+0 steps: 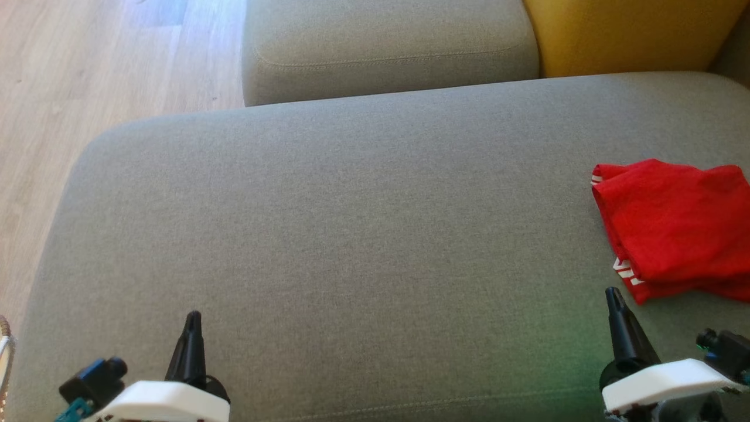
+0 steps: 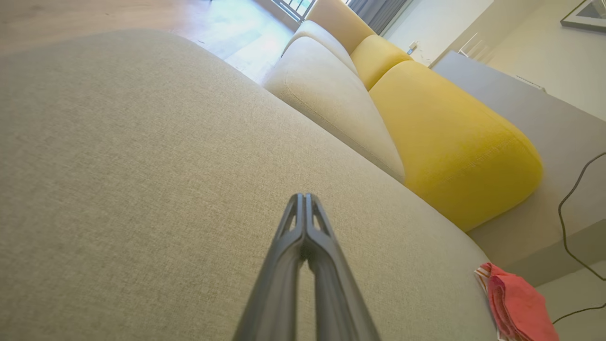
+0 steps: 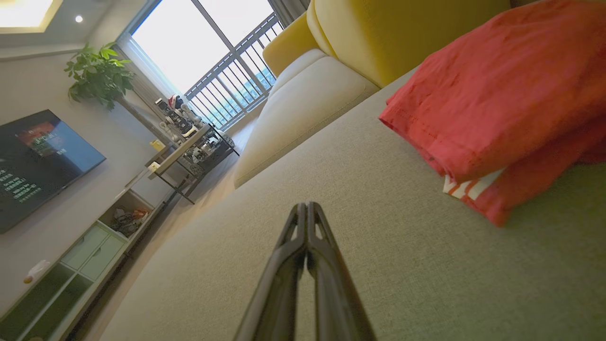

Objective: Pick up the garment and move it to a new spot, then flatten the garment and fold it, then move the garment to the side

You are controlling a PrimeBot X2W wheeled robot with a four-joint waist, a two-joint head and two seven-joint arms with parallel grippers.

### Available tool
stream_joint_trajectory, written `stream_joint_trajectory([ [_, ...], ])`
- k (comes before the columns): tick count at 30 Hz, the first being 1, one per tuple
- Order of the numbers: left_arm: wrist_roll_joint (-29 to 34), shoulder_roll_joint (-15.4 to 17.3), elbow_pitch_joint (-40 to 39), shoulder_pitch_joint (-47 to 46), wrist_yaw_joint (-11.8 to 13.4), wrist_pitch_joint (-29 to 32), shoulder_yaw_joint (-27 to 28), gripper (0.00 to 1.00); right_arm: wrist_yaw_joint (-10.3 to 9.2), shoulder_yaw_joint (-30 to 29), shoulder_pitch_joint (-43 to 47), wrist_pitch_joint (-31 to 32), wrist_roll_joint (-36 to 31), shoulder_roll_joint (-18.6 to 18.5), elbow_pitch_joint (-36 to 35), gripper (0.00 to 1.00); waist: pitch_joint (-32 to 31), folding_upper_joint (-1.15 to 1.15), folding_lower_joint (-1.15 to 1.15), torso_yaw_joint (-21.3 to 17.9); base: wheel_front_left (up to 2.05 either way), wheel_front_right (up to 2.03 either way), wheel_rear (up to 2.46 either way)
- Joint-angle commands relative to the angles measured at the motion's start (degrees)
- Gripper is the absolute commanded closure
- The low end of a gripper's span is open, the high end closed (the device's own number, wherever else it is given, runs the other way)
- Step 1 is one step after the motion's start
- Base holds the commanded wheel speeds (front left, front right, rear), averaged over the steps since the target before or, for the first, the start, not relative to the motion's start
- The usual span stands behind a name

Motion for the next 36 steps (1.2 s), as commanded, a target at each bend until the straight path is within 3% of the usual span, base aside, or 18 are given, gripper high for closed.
stream_joint_trajectory([
  [1,-1.61,0.95,-1.58,-3.48,-0.45,0.32,1.5,1.0,-0.01,0.13,-3.0,0.44,1.79,-0.37,-1.59,1.0,0.04,0.0,0.0,0.0,0.0,0.0,0.0],
  [36,-24.74,1.12,1.94,-8.47,-3.66,5.63,5.28,1.0,-0.01,-0.26,-6.6,6.1,25.72,-0.53,-0.36,1.0,1.17,0.0,0.0,0.02,0.0,0.0,0.0],
])
